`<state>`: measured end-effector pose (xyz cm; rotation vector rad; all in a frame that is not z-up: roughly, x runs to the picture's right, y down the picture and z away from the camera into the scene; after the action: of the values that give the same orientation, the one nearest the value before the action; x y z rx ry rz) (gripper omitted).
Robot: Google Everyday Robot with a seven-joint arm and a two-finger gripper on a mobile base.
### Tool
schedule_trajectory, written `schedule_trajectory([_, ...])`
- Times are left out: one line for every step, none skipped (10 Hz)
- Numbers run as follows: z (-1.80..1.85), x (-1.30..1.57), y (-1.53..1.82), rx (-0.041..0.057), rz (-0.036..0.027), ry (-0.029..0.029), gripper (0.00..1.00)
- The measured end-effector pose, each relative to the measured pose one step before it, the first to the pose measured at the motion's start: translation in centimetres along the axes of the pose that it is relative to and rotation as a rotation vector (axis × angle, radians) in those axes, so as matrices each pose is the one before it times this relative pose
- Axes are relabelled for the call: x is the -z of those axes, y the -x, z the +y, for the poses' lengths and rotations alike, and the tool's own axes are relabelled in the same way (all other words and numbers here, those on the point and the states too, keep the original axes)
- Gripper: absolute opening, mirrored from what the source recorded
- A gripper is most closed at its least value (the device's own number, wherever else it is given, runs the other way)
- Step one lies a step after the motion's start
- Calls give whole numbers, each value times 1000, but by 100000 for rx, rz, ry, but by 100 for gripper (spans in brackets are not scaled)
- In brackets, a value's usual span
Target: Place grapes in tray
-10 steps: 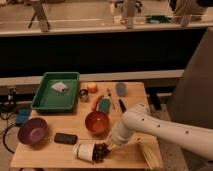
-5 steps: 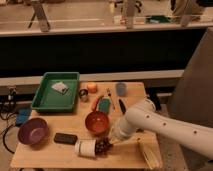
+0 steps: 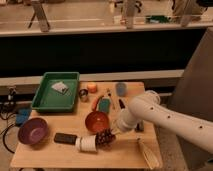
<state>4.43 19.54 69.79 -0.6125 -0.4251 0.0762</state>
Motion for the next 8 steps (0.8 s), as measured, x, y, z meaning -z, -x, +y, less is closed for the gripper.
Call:
schedule_trajectory([-484,447,435,335,387,-1050,0])
schedule_trajectory([-1109,526,621,664,311,-1309,0])
schedule_trajectory([-566,80,368,382,122,-604,0])
schedule_trajectory([-449,304,-13,-356,351,-1059,0])
schedule_trajectory([-518,321,90,-246,283,-1048,0])
schedule_trajectory([-233,149,326,96,89,-484,0])
schedule_trajectory([-368,287,592,228,232,-878,0])
schedule_trajectory([-991,445,673,123,246,-1639,0])
